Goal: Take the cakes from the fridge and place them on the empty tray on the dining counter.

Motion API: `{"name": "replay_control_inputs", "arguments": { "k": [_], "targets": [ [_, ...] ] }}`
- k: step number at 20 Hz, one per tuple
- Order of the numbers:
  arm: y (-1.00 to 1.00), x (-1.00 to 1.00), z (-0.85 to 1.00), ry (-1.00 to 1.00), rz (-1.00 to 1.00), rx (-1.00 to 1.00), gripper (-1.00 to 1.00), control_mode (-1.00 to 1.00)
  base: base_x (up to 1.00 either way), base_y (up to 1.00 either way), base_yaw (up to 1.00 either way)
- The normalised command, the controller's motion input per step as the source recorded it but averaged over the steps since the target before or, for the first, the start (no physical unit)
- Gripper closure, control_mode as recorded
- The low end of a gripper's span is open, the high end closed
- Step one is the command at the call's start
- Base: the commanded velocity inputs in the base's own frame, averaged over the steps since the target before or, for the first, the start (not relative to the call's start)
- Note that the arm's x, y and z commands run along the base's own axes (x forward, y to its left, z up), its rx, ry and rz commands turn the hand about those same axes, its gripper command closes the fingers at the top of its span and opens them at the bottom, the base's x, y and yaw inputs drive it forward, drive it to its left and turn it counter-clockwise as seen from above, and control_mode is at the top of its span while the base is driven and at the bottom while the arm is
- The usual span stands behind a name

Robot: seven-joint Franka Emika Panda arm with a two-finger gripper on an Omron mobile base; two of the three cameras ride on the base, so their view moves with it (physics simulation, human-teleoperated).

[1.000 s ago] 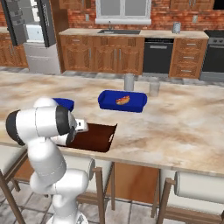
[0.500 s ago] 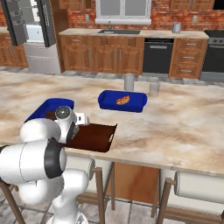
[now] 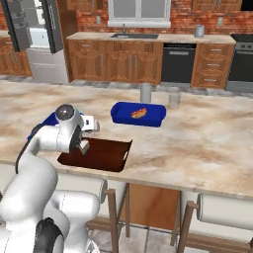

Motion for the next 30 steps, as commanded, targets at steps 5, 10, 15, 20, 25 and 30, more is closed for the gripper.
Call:
{"name": "replay_control_inputs", "arguments": {
  "k": [5, 10, 15, 20, 25, 30],
  "targets": [
    [-0.17, -0.67, 1.00, 0.22, -0.01, 0.00, -1.00, -1.00, 0.00, 0.00, 0.00],
    [-0.15, -0.77, 0.95, 0.18, -0.01, 0.00, -1.00, -1.00, 0.00, 0.00, 0.00],
    [-0.04, -1.00, 0.22, -0.16, 0.00, 0.00, -1.00, -1.00, 0.00, 0.00, 0.00],
    [-0.14, -1.00, -0.13, -0.57, -0.01, 0.00, -1.00, -1.00, 0.00, 0.00, 0.00],
    [-0.18, -0.99, -0.08, -0.48, -0.03, 0.00, -1.00, -1.00, 0.00, 0.00, 0.00],
    [-0.04, -0.29, 0.00, -0.08, -0.02, 0.00, -1.00, -1.00, 0.00, 0.00, 0.00]
  ]
}}
